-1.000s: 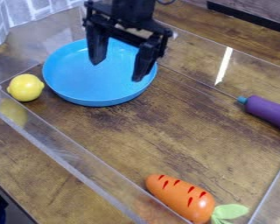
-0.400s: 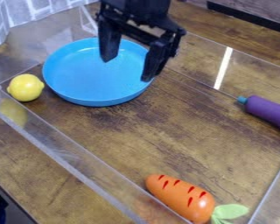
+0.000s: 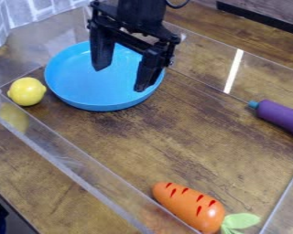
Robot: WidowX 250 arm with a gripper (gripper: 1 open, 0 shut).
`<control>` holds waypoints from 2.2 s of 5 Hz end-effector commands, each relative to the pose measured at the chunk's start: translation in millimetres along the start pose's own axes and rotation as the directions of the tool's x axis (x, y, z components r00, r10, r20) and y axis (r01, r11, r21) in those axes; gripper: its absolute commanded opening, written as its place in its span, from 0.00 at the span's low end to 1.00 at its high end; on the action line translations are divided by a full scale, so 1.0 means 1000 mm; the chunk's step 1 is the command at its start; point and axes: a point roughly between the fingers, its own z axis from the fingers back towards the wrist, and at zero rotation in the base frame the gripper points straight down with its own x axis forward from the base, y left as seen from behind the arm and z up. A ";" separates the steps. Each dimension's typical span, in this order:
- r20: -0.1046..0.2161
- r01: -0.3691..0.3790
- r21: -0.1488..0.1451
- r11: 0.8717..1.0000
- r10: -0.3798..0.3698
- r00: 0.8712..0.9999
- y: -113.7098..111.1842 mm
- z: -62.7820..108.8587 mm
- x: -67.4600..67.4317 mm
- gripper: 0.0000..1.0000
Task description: Move the carrot to the right side
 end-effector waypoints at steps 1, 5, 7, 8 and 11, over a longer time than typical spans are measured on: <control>0.085 -0.011 -0.024 1.000 0.012 0.996 0.010 0.018 0.004 1.00; 0.135 0.075 -0.051 0.996 -0.068 0.988 -0.014 0.012 0.013 1.00; 0.140 0.135 -0.035 0.990 -0.129 0.982 0.012 -0.003 0.017 1.00; 0.152 0.167 -0.021 0.986 -0.161 0.975 0.024 0.014 0.022 1.00; 0.142 0.283 -0.010 0.959 -0.279 0.950 0.007 -0.006 0.025 1.00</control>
